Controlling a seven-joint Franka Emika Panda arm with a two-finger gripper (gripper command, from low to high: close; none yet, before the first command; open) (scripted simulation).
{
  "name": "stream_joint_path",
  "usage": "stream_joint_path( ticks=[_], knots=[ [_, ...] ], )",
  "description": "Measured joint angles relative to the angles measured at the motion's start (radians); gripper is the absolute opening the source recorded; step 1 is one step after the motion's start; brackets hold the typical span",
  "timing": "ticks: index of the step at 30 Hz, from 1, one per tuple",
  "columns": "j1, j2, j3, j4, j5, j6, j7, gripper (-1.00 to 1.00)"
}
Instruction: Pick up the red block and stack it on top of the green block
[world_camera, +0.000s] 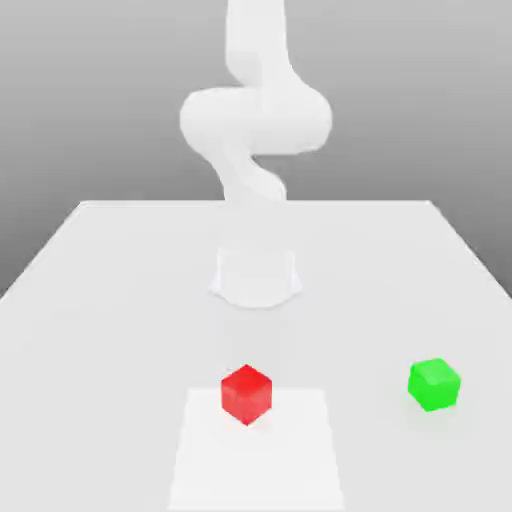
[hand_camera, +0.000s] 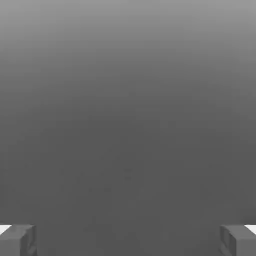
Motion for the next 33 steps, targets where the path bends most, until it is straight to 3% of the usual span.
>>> stream_joint_path(
  ticks=[17,20,24,25,33],
  knots=[
    [0.167,0.600,-0.214,-0.511,-0.054,0.444,-0.675,0.00],
    [0.180,0.745,-0.206,-0.526,0.013,0.557,-0.772,0.00],
    [0.108,0.887,-0.098,-0.510,0.156,0.674,-0.880,0.00],
    [0.085,0.917,-0.067,-0.506,0.184,0.699,-0.900,-1.00],
    [0.090,0.901,-0.079,-0.508,0.166,0.684,-0.888,-1.00]
  ],
)
